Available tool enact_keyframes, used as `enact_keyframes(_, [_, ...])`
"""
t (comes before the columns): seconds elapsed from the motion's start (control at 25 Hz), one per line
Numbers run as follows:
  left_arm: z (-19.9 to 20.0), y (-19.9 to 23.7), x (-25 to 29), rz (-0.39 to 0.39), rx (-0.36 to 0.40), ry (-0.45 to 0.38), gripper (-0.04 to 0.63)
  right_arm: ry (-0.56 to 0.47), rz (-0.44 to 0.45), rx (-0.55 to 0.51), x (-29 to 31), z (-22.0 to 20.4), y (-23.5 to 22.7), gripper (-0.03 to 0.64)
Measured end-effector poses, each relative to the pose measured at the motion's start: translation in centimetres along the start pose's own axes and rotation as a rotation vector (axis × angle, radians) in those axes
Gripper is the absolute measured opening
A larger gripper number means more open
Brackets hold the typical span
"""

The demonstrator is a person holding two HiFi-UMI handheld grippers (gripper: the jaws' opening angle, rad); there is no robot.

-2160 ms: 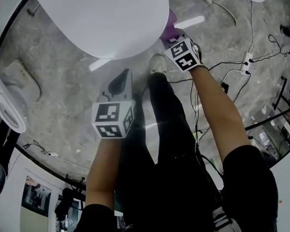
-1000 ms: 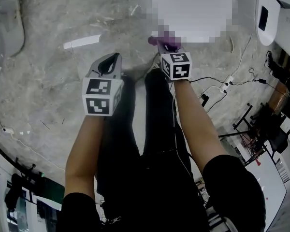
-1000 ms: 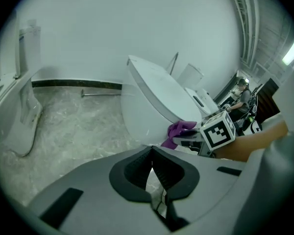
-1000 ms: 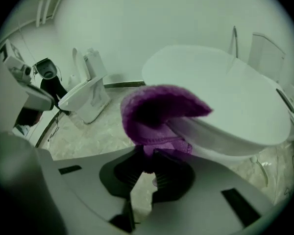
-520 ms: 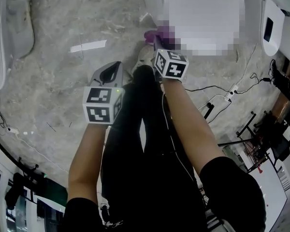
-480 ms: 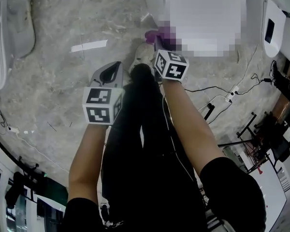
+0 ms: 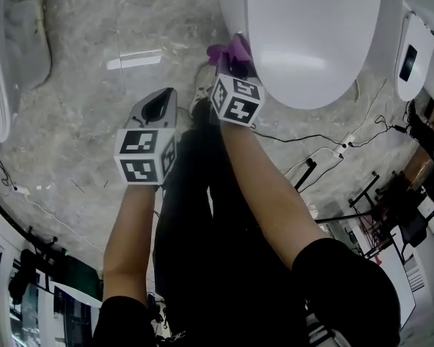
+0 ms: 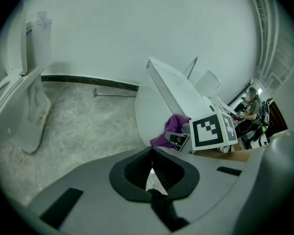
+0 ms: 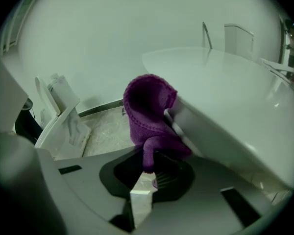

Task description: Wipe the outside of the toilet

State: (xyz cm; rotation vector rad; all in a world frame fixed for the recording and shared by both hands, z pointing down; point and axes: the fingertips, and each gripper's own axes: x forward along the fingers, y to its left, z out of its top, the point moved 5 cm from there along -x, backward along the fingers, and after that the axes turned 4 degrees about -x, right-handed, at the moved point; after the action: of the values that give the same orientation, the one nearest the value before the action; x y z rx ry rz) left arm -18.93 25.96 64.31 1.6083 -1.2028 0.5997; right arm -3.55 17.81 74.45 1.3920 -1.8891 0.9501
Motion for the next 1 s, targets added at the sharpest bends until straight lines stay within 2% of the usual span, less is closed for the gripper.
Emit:
enact_keyframes(0.24, [5.2, 1.1, 1.3, 0.043, -0.065, -0.019, 0.006, 0.004, 0.006, 0.133, 3.2, 3.9, 1.1, 0.046])
enact_keyframes(0.44, [9.1, 1.8, 2.0, 0.067, -0.109, -0.04, 0.006, -0.033, -0.074, 0.299, 5.2, 8.3, 1.8, 0.048])
enact_keyframes(0.64, [13.4, 3.6, 2.3, 0.061, -0.078, -0.054, 0.006, -0.037, -0.146, 0.371, 7.0, 10.9, 2.1, 0.048])
enact_keyframes(1.0, [20.4, 10.2, 3.0, 0.005, -0.051, 0.004, 0.006, -0.023, -0.236, 0.429, 10.5, 15.3, 3.8, 0.048])
